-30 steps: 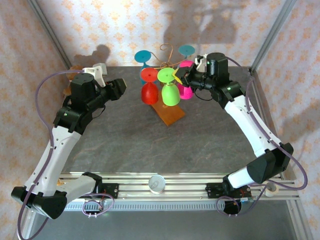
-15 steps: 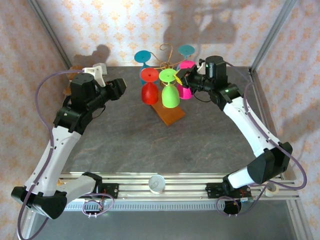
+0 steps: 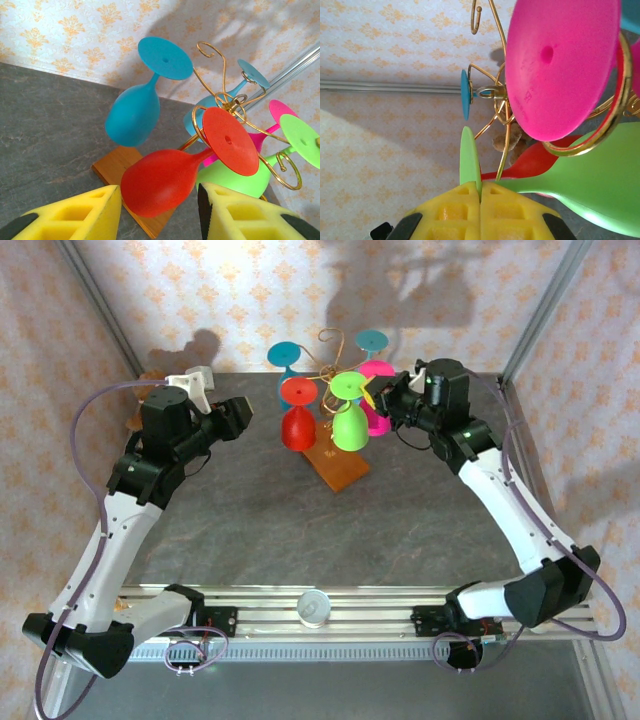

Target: Take the wine glass off the wine glass rack

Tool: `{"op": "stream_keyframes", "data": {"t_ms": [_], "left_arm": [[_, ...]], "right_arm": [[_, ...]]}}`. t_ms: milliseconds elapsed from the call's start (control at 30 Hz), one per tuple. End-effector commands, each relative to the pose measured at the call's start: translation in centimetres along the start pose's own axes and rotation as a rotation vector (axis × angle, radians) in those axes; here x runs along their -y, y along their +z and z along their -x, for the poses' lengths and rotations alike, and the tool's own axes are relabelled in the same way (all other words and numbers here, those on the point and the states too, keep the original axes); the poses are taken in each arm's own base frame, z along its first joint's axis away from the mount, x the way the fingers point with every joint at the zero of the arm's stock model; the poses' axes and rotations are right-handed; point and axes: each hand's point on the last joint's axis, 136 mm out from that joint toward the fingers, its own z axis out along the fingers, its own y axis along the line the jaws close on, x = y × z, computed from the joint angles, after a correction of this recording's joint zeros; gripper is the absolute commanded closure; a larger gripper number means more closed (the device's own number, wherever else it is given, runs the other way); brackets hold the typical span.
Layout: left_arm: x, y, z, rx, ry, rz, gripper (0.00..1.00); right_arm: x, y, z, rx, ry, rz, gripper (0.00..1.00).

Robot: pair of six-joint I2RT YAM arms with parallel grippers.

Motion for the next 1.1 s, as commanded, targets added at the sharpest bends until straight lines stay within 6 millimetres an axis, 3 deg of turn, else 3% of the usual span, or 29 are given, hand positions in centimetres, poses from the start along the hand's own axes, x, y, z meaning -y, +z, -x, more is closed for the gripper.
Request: {"op": "stream_keyframes", "data": {"t_ms": [0, 633, 667, 767, 1067], "left_arm": [[0.5, -0.8, 0.5, 0.031, 0.013, -0.013, 0.55], [0.7, -0.9, 0.0, 0.004, 0.01, -0.027, 0.55], [0.7, -0.9, -0.1, -0.002, 0.009, -0.029, 0.55], [0.9, -1.1, -0.4, -0.024, 0.008, -0.038, 0.55], [0.2, -1.2, -2.6, -0.12, -0.018, -0.01, 0.52]], "right_arm": [[-1.0, -1.1, 0.3, 0.027, -0.003, 0.038, 1.0], [0.9, -4.2, 0.3, 0.061, 0.016, -0.002, 1.0], [0.2, -5.2, 0.0, 0.065, 0.004, 0.018, 1.0], [0.2, -5.9, -0.4, 0.057, -0.023, 0.01, 1.0], [2.0, -7.6, -2.2, 0.018, -0.135, -0.044, 1.0]]}}
